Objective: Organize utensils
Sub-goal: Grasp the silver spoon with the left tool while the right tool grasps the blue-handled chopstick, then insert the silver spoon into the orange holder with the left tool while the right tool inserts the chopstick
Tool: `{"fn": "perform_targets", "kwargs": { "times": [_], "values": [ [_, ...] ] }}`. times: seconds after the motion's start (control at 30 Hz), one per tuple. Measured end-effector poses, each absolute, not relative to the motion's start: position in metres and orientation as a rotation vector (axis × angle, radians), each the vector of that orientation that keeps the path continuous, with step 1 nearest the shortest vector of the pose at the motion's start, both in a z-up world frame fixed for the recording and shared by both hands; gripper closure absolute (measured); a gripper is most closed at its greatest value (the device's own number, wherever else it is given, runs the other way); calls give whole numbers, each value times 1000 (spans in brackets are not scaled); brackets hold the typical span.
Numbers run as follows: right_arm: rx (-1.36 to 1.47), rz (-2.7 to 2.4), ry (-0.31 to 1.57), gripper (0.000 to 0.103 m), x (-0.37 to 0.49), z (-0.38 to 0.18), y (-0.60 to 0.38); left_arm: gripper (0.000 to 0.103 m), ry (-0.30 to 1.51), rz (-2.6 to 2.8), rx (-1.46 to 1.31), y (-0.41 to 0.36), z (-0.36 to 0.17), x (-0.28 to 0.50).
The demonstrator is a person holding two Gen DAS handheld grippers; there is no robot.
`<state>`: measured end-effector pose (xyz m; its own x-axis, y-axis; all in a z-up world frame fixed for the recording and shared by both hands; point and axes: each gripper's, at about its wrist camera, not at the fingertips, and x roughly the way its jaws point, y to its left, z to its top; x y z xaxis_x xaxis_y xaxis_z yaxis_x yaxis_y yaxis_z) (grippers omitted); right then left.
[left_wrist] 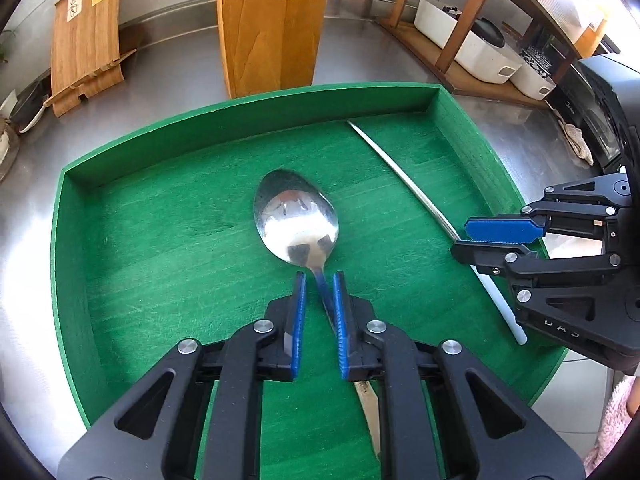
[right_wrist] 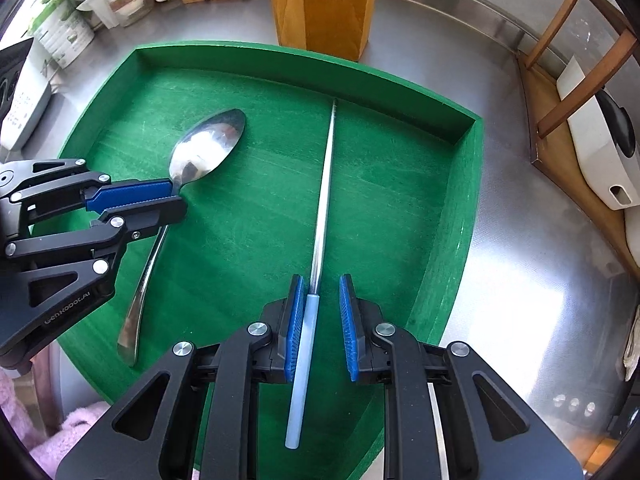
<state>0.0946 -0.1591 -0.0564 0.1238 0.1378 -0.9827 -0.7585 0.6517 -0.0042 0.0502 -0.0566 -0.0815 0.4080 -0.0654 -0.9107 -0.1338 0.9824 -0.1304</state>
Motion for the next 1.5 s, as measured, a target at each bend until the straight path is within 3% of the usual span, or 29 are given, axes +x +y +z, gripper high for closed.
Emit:
{"fn": "perform_targets", "kwargs": {
  "times": [0.17, 0.6, 0.87, 1.0, 1.27, 1.5],
  "values": [
    [-623, 721, 1291, 96, 88, -58, -153, 97, 1159, 46, -197, -53, -82, 52],
    [-582, 731, 1309, 97, 93, -48, -157, 100, 1135, 64, -210, -40, -70, 42],
    [-479, 785, 1215, 97, 95, -18, -166, 100, 983, 70, -233, -13, -42, 22],
    [-366, 843, 1100, 97, 103, -3, -168, 100, 826, 72, -246, -3, -22, 17],
    [-53, 958, 635, 97, 115, 46, -182, 100, 544, 89, -256, 8, 13, 28],
    [59, 902, 411, 97, 146, 65, -159, 100, 307, 138, -242, 17, 39, 57]
  ]
}}
